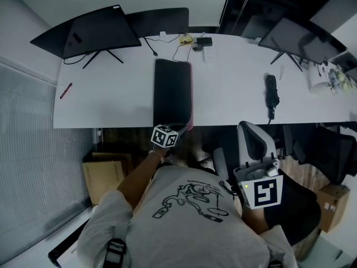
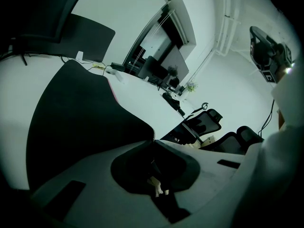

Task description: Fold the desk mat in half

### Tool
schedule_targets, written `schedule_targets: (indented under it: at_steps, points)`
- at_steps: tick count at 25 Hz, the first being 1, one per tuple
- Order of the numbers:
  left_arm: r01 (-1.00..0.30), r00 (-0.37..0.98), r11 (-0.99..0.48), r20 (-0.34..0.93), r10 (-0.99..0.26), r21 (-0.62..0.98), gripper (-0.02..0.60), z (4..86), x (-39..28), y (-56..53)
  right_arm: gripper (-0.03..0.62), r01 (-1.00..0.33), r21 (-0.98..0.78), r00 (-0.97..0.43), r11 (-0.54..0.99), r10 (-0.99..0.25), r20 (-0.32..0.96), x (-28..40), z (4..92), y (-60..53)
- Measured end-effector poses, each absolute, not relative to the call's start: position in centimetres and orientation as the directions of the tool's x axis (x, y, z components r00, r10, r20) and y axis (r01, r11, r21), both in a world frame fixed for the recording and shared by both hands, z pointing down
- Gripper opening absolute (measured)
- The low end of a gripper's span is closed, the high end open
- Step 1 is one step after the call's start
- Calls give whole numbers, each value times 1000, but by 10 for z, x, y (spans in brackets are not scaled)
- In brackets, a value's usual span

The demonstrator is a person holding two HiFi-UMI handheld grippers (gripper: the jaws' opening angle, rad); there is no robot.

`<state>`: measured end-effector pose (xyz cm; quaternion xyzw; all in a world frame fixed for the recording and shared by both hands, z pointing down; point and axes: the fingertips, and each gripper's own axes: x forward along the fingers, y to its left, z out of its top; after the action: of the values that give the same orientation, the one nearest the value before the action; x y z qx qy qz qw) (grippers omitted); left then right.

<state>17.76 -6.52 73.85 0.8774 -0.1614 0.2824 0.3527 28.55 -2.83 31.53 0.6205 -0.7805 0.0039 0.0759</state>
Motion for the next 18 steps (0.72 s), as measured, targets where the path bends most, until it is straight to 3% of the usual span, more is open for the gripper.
schedule_targets:
  at_steps: [18]
  points:
    - [-509, 729, -723, 680, -73, 467, 55, 763, 181, -54, 6, -973, 89, -203, 215, -971, 130, 279, 318, -22]
